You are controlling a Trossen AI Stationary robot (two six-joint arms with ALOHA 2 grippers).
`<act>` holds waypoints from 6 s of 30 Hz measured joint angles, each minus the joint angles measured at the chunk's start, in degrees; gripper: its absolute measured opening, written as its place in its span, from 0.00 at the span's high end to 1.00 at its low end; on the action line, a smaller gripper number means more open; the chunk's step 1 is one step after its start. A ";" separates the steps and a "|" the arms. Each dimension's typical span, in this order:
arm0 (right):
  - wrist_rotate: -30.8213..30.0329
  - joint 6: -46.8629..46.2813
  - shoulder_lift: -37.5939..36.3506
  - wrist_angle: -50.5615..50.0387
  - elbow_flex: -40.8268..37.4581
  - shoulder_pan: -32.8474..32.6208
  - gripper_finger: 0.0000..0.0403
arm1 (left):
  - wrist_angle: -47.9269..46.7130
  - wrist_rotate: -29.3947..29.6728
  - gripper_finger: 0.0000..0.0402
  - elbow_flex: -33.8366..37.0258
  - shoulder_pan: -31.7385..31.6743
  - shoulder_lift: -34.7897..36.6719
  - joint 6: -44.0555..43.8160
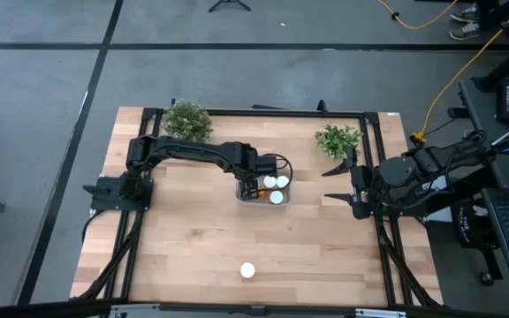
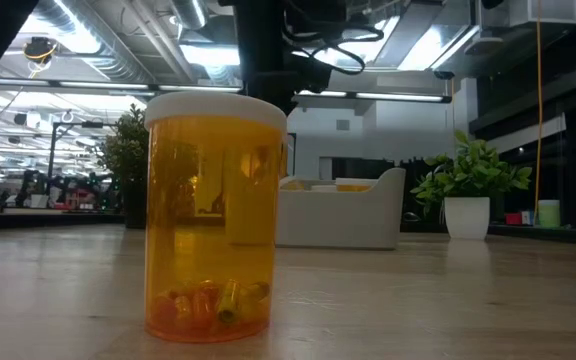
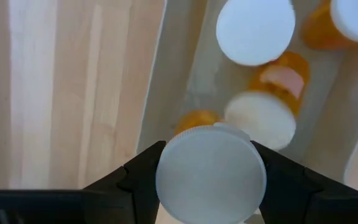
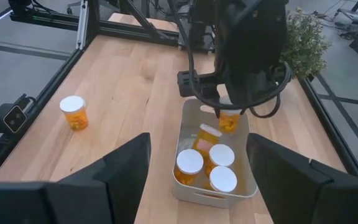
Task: Pick and place pill bottles into a basket
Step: Put the top orange pill bottle into the gray bin, then adjust the orange pill bottle in the gray bin
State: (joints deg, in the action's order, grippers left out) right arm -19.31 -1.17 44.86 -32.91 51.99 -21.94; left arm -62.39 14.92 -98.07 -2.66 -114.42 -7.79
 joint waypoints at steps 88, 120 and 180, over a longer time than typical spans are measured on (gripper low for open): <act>0.00 0.17 -0.02 -1.79 0.00 -0.02 0.34 | 8.14 -1.51 0.50 4.53 -2.39 0.12 1.97; 0.02 0.17 -0.02 -1.75 0.02 0.00 0.34 | 8.44 -4.93 0.47 7.82 -3.89 0.14 0.27; 7.46 8.61 20.18 -5.96 15.92 9.84 0.34 | 2.18 22.44 0.31 -15.91 5.83 19.95 -2.12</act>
State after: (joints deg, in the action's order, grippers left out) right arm -11.85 7.44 65.05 -38.86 67.91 -12.10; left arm -60.21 37.35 -113.99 3.18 -94.46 -9.91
